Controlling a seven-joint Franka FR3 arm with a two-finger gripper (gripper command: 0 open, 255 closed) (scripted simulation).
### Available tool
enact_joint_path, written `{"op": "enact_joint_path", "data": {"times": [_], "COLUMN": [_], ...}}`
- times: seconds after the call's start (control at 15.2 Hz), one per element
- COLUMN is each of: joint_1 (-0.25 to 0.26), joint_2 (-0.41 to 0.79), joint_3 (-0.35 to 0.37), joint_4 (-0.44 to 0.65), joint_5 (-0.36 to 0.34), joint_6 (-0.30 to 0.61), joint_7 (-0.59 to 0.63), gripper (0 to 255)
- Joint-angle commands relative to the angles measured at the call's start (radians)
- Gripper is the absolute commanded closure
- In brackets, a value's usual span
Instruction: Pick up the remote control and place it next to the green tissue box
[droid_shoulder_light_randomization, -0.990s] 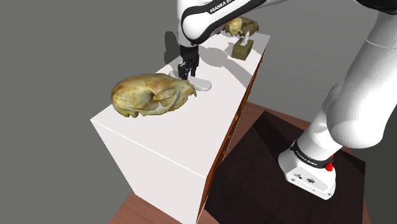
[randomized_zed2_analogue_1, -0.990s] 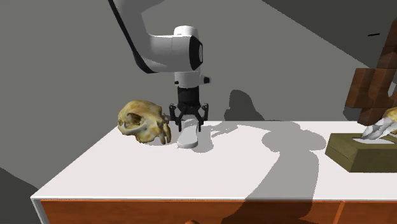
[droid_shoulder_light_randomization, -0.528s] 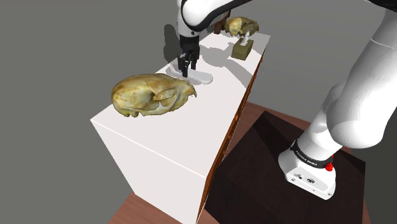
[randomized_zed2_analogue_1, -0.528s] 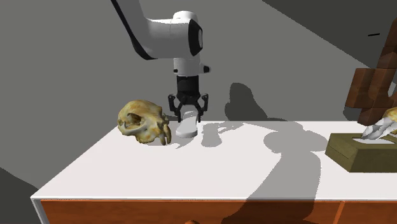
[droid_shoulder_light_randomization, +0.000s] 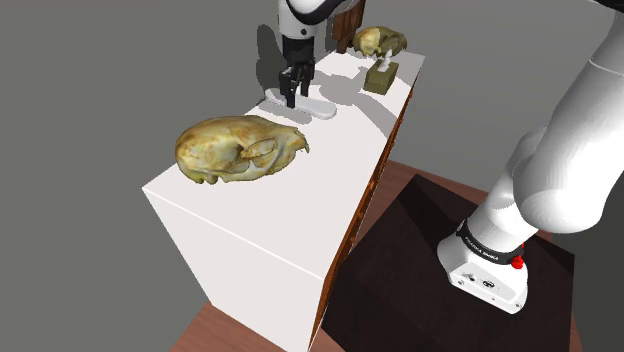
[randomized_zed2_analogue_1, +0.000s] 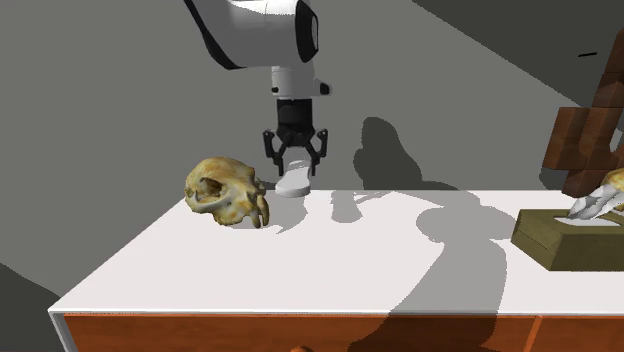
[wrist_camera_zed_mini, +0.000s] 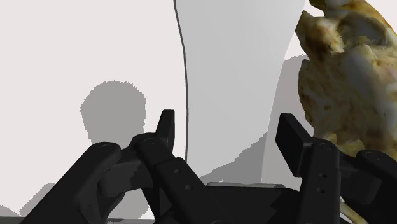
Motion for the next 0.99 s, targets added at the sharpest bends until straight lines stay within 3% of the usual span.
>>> {"op": "enact_joint_path", "data": {"times": [0.0,0.92], "joint_1": [-0.001,-0.001], "joint_2": [-0.006,-0.024], "joint_3": [-0.001,-0.001], "joint_4": [0.023,0.189], "joint_5": [0.000,0.001], "joint_6": [-0.029,-0.213], "joint_7": [-0.002,-0.005], "gripper": [255,255]}}
